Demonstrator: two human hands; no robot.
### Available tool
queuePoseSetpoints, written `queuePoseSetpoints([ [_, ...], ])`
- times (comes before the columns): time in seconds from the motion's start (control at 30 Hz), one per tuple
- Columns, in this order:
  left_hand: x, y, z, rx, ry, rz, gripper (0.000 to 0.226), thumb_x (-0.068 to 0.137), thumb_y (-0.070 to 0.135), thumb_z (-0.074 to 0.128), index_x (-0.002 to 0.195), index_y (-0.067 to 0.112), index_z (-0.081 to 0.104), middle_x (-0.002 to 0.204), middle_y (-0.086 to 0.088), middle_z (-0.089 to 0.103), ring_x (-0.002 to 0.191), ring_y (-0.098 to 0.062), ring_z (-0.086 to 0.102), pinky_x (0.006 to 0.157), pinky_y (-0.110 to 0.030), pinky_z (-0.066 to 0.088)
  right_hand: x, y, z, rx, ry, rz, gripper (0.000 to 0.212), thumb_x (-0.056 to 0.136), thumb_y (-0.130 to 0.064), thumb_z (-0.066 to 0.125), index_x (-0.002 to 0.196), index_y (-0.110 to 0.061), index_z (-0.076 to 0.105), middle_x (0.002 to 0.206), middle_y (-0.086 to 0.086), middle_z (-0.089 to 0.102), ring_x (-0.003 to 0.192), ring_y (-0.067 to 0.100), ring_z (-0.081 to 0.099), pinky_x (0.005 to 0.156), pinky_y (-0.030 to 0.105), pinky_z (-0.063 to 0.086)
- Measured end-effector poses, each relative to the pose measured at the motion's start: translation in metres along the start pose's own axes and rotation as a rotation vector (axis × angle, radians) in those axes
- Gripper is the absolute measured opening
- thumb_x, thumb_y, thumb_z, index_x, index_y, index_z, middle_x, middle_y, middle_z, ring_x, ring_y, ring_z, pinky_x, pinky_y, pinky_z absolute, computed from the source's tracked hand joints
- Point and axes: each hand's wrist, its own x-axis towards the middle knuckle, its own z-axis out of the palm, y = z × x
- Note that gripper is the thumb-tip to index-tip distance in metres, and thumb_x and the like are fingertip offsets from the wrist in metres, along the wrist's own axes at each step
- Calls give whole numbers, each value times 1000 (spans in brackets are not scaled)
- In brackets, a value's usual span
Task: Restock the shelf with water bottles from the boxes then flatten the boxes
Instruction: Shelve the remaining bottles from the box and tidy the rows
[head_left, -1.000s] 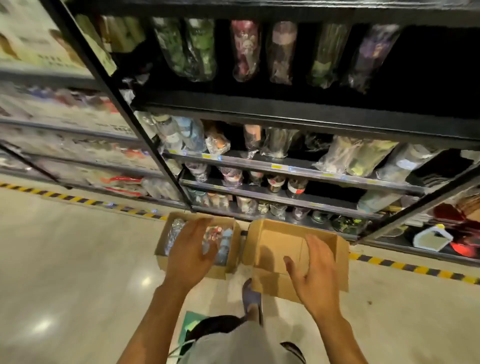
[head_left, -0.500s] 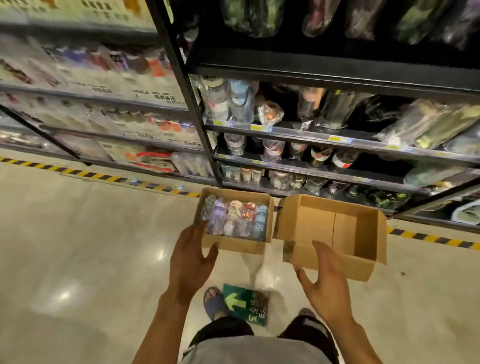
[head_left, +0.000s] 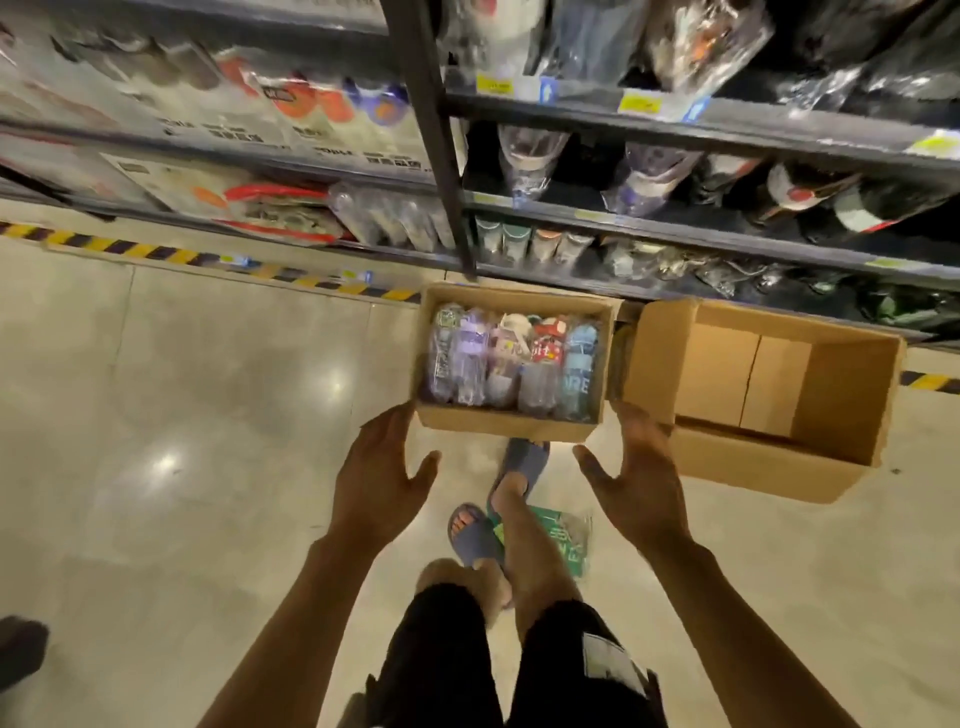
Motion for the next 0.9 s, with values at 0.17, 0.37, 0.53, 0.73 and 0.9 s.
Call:
queuePoseSetpoints([
  [0.17,117,-62,78,19,-95,-33,71,93,33,73,155,19,41,149,-6,55,134,-29,50,99,-41,50,115,39,111,17,-110,107,74,96,-48,67,157,-19,36,158,8,44,143,30,43,111,43,43],
  [0.37,255,-137,201,-34,-191,-126,66,92,46,71,148,24,45,144,-3,57,128,-28,56,99,-45,53,232,112,244,121,-236,302,82,92,-57,68,156,-15,37,152,16,48,137,37,49,111,48,45],
  [0.53,319,-181,299,-70,-165,-194,73,90,27,75,153,13,40,154,-13,46,136,-35,48,108,-43,44,295,158,328,200,-137,430,78,90,-42,74,153,-11,41,149,17,50,136,37,48,113,45,42],
  [0.73,334,-216,360,-279,-137,-487,101,82,32,76,161,16,13,154,-15,43,138,-39,46,113,-52,43,320,177,386,299,-128,605,94,90,-42,75,162,-18,19,160,10,36,145,34,39,117,52,39],
  [0.9,348,-226,375,-169,-141,-515,91,88,37,76,158,11,25,153,-20,34,139,-43,39,116,-52,36,339,185,404,350,-68,844,116,61,-80,80,151,-23,35,146,13,45,134,36,49,105,54,49],
])
